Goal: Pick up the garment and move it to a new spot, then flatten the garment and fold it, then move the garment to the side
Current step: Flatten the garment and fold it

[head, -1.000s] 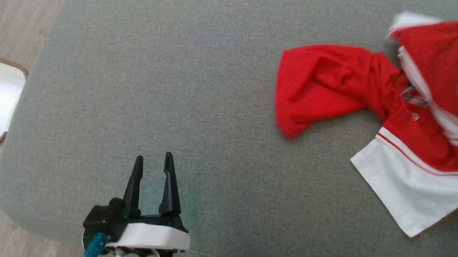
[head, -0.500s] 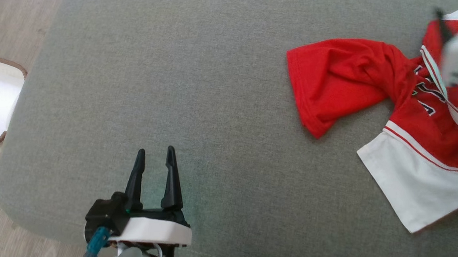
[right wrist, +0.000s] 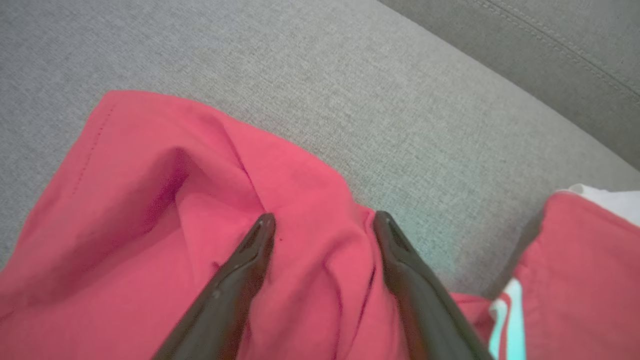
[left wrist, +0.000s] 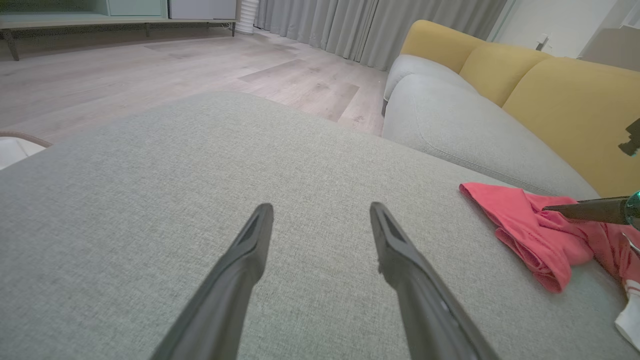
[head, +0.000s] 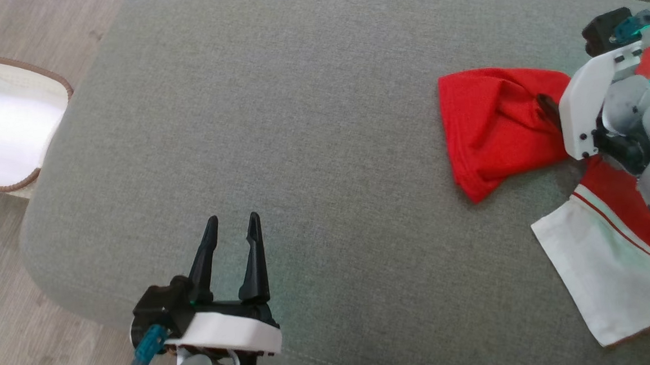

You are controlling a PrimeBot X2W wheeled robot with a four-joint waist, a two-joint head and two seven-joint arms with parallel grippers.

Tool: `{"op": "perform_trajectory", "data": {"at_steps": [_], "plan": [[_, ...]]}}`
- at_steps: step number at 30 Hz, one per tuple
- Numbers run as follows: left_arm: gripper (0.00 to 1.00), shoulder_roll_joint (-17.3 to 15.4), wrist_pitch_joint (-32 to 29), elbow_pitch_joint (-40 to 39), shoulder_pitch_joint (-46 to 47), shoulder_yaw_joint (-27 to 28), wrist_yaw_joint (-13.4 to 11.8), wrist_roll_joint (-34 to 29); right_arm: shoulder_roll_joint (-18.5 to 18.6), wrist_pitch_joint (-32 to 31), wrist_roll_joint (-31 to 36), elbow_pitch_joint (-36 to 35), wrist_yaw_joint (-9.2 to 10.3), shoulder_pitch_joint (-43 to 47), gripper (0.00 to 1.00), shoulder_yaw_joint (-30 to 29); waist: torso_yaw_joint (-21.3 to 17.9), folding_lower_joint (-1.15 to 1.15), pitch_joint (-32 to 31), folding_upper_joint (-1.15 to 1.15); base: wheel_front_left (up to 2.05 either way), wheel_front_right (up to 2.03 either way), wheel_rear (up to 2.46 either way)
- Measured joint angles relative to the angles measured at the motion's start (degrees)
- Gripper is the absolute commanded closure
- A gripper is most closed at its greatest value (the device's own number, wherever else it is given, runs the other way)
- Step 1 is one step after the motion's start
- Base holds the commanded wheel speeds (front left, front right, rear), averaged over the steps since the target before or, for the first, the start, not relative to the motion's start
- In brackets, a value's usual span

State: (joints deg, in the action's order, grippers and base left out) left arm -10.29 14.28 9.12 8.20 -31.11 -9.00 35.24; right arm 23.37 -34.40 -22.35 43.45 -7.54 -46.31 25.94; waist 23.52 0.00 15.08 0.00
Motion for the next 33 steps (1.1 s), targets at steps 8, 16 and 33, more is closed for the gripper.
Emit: {"op": "perform_trajectory", "data": {"at_steps": [8,16,33], "plan": [[0.00,0.0,0.0,0.2,-0.4,0.6,0.0,0.0,0.0,4.2,-3.4,-1.4,0.00,0.2,1.00,0.0,-0.7,0.00,-0.5,0.00,0.00,0.00,0.00],[0.00,-0.3,0.0,0.1,-0.4,1.3,-0.1,0.0,-2.2,14.7,-4.1,-7.0,0.00,0.2,1.00,4.0,-3.6,0.00,-1.5,0.00,0.00,0.00,0.00],[0.00,-2.3,-0.6,-2.0,-1.5,1.8,-1.5,0.0,0.9,19.7,-1.3,-27.0,0.00,21.9,0.00,26.9,-8.2,0.00,-4.6,0.00,0.00,0.00,0.00]]}}
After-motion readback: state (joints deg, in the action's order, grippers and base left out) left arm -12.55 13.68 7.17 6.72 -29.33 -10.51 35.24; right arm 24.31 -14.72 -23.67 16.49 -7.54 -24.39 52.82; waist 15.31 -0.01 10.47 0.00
